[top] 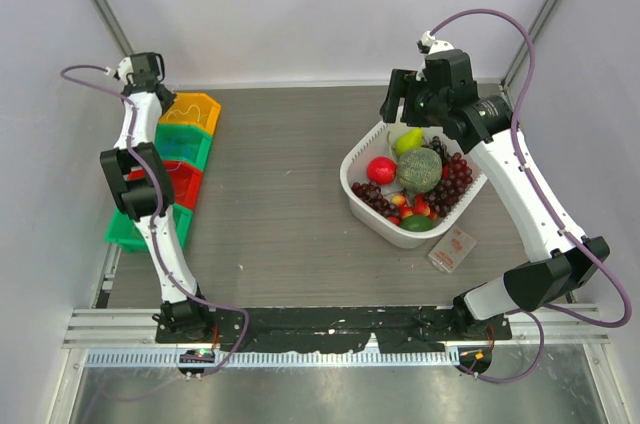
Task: Untangle the cables
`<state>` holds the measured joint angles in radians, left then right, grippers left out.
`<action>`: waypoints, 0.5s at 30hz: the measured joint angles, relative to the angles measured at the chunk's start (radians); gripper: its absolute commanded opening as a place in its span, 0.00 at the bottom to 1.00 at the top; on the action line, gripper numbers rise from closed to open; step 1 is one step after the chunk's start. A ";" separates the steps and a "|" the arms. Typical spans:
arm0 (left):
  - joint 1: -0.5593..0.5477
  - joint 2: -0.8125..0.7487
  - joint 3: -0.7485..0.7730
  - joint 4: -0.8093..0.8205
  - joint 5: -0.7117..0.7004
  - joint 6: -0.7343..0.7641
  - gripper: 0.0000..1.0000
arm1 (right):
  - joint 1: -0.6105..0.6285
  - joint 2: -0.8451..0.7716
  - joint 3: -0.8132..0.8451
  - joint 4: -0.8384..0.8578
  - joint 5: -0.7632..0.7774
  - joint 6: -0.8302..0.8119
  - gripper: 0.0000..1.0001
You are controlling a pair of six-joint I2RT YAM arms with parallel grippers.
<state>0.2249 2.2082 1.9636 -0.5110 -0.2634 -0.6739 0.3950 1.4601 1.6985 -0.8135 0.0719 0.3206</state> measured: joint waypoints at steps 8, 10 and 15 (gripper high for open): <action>0.000 0.126 0.230 -0.133 -0.009 -0.054 0.00 | -0.004 0.000 0.000 -0.003 0.000 -0.001 0.78; 0.000 0.132 0.230 -0.152 -0.009 -0.057 0.00 | -0.005 0.000 0.000 -0.003 0.000 0.000 0.78; 0.000 0.134 0.228 -0.164 -0.013 -0.061 0.06 | -0.006 0.000 0.000 -0.003 0.000 -0.001 0.78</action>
<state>0.2249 2.3425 2.1918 -0.6754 -0.2764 -0.7349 0.3885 1.4601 1.6989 -0.8169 0.0715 0.3195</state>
